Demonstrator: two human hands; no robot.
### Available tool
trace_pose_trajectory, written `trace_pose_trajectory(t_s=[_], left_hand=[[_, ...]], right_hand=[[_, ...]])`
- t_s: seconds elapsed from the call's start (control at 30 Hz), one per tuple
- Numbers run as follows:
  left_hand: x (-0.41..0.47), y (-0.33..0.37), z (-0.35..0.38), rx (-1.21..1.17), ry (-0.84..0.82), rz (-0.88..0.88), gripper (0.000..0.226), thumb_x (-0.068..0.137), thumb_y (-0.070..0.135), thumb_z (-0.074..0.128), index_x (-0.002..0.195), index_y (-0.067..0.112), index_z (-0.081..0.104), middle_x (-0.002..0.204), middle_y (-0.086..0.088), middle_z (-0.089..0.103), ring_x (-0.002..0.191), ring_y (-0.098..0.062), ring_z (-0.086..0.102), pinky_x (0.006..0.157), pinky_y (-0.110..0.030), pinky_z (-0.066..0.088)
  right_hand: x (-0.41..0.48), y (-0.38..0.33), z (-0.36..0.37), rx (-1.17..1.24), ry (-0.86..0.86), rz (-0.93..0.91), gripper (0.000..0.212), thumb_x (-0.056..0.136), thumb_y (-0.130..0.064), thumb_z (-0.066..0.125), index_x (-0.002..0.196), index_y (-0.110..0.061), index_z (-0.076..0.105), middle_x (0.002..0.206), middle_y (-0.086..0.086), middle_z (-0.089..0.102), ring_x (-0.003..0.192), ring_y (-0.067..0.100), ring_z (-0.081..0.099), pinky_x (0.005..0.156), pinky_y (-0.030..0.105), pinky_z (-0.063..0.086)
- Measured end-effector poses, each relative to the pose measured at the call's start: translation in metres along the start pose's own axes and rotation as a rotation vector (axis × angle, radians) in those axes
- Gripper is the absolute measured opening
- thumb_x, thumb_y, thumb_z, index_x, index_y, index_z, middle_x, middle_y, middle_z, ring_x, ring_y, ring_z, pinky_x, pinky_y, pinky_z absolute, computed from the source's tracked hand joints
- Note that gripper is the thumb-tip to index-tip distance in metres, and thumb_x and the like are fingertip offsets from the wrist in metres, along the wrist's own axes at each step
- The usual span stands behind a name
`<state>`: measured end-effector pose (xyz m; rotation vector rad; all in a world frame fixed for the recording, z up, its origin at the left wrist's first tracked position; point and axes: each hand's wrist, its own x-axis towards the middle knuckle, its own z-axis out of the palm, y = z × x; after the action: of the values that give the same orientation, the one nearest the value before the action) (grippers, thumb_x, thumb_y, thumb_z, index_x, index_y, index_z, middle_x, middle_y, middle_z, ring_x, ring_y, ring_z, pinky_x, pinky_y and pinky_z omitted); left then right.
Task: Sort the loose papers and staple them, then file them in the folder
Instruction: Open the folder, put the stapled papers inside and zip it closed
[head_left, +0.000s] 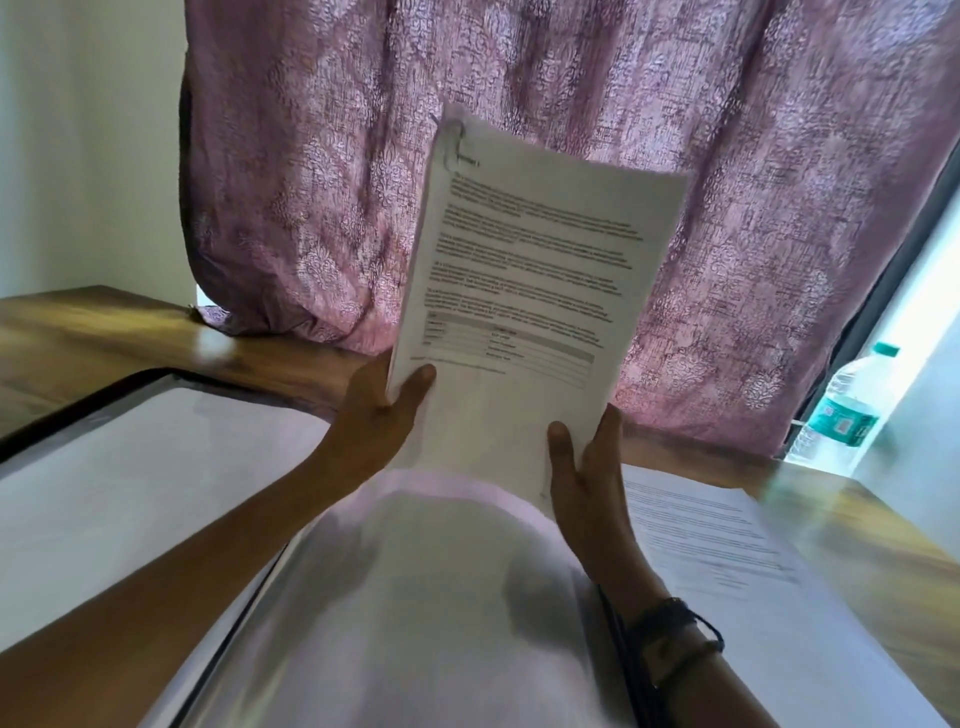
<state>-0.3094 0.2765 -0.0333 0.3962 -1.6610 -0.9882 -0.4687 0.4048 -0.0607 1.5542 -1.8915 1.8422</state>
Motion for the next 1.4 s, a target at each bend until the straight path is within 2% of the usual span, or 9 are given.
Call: trace_pose_trajectory(t_s=[0.13,0.3,0.43,0.6,0.73,0.97,1.1,1.27,1.4], left_hand=[[0.001,-0.006,0.0,0.077,-0.017,0.024,0.027,0.095,0.015,0.054,0.12,0.026,0.051,0.106,0.02,0.059,0.092,0.015,0.06,0.077,-0.007,0.049],[-0.002,-0.024,-0.003,0.195,-0.144,-0.151,0.036,0.095,0.017,0.055,0.131,0.012,0.054,0.114,0.005,0.059,0.105,-0.017,0.059,0.085,-0.026,0.045],[0.0,-0.019,-0.003,0.214,-0.097,-0.128,0.033,0.097,0.016,0.052,0.129,0.011,0.055,0.109,0.005,0.058,0.096,-0.013,0.057,0.073,-0.014,0.045],[0.0,-0.016,-0.002,0.115,-0.085,-0.17,0.028,0.095,0.012,0.055,0.121,0.02,0.053,0.104,0.006,0.059,0.083,-0.002,0.057,0.06,-0.003,0.047],[0.006,-0.016,-0.009,-0.08,-0.083,-0.368,0.021,0.088,0.02,0.066,0.108,0.024,0.063,0.101,0.006,0.069,0.089,-0.01,0.066,0.073,-0.022,0.055],[0.011,-0.012,-0.036,-0.312,-0.318,-0.591,0.029,0.086,0.011,0.064,0.113,0.023,0.065,0.108,-0.004,0.073,0.095,-0.022,0.071,0.071,-0.033,0.06],[0.012,-0.008,-0.043,-0.38,-0.395,-0.623,0.038,0.084,0.007,0.06,0.121,0.017,0.061,0.114,-0.009,0.071,0.099,-0.027,0.069,0.072,-0.033,0.059],[0.01,-0.006,-0.042,-0.401,-0.419,-0.627,0.032,0.088,0.005,0.058,0.117,0.017,0.063,0.113,-0.007,0.071,0.099,-0.025,0.07,0.075,-0.033,0.059],[0.007,-0.007,-0.04,-0.38,-0.43,-0.649,0.028,0.087,0.007,0.06,0.112,0.02,0.064,0.11,-0.006,0.072,0.096,-0.024,0.071,0.072,-0.033,0.06]], right_hand=[[-0.005,0.001,0.005,-0.135,-0.057,-0.001,0.052,0.093,-0.048,0.046,0.138,-0.039,0.02,0.137,-0.007,0.048,0.124,0.013,0.051,0.101,0.043,0.047],[-0.01,0.001,0.003,-0.22,-0.227,0.054,0.052,0.094,-0.008,0.055,0.139,-0.009,0.028,0.123,-0.011,0.041,0.11,0.001,0.042,0.089,0.002,0.031],[-0.006,0.003,0.004,-0.266,-0.184,-0.007,0.052,0.094,-0.007,0.054,0.14,-0.008,0.028,0.123,-0.005,0.045,0.106,0.011,0.047,0.093,0.031,0.043],[-0.006,0.008,0.005,-0.229,-0.129,0.009,0.053,0.09,-0.019,0.055,0.135,-0.026,0.028,0.122,-0.008,0.053,0.108,0.015,0.056,0.093,0.037,0.05],[0.001,0.01,0.004,-0.056,-0.117,0.125,0.05,0.088,0.0,0.06,0.128,-0.02,0.04,0.109,-0.019,0.053,0.095,-0.014,0.055,0.078,0.006,0.046],[0.007,0.013,-0.007,0.561,-0.222,0.489,0.065,0.066,0.002,0.065,0.128,-0.015,0.053,0.113,0.01,0.069,0.101,0.032,0.066,0.073,0.039,0.057],[0.007,0.011,-0.011,0.62,-0.3,0.593,0.074,0.052,-0.003,0.064,0.125,-0.015,0.055,0.115,0.013,0.068,0.097,0.034,0.066,0.068,0.037,0.056],[0.003,0.006,-0.015,0.613,-0.456,0.68,0.051,0.061,-0.002,0.061,0.103,-0.03,0.067,0.096,0.008,0.075,0.085,0.029,0.069,0.071,0.04,0.057],[0.001,0.003,-0.015,0.596,-0.426,0.706,0.04,0.075,-0.012,0.072,0.113,-0.027,0.065,0.099,0.007,0.075,0.081,0.026,0.073,0.063,0.036,0.057]])
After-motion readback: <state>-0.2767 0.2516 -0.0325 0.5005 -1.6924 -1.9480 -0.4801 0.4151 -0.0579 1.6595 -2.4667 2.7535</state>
